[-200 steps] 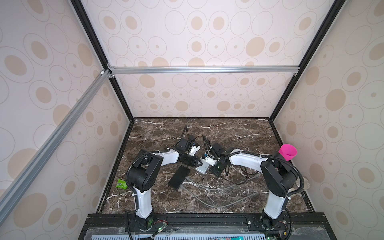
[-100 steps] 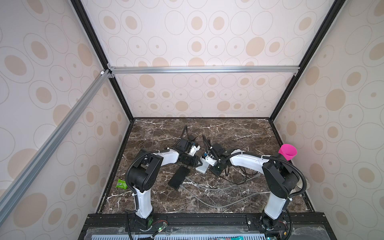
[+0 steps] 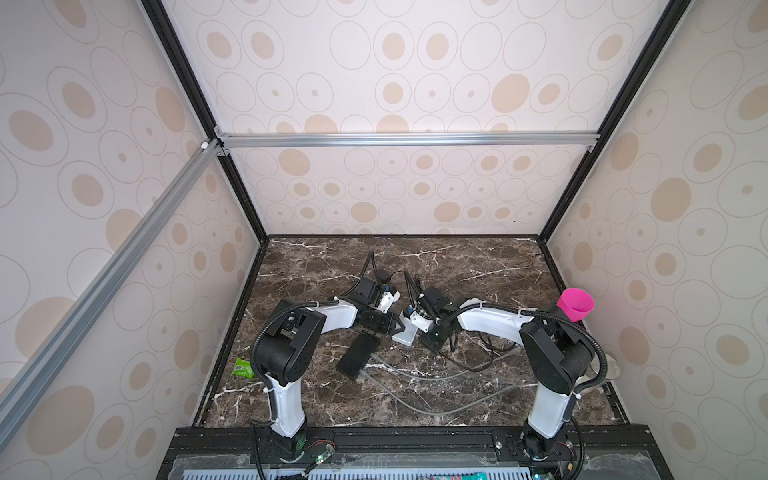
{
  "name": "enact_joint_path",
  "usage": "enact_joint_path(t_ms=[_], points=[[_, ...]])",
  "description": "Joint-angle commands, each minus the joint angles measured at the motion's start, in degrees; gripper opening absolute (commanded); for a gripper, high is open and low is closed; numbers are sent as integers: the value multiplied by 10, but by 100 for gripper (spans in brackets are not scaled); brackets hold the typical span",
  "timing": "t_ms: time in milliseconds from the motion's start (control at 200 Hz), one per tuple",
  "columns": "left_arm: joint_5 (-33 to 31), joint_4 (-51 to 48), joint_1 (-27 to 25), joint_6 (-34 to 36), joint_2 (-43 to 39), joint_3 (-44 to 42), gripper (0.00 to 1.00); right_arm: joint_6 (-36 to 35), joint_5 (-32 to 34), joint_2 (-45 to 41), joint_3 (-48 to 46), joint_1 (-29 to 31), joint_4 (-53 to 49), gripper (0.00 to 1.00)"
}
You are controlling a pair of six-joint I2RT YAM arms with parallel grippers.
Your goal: Insert the plug into the switch port
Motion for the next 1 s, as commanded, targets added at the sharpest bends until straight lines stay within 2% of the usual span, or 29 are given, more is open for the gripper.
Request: enact_joint_path(t_ms=[0, 315, 510, 660, 995], points=[[1, -65, -33, 12, 31, -28, 40, -29, -32, 7, 34, 6, 65, 0], [-4, -92, -33, 31, 32, -6, 40, -125, -26, -28, -14, 5, 99, 0], [-6, -124, -32, 59, 32, 9, 41, -178, -15, -10, -9, 3, 123, 0], [-5, -138, -33, 74, 30, 10, 41, -179, -6, 3, 8, -6, 130, 0], [12, -131, -50, 75, 31, 7, 40, -122, -73, 50, 72, -22, 107, 0]])
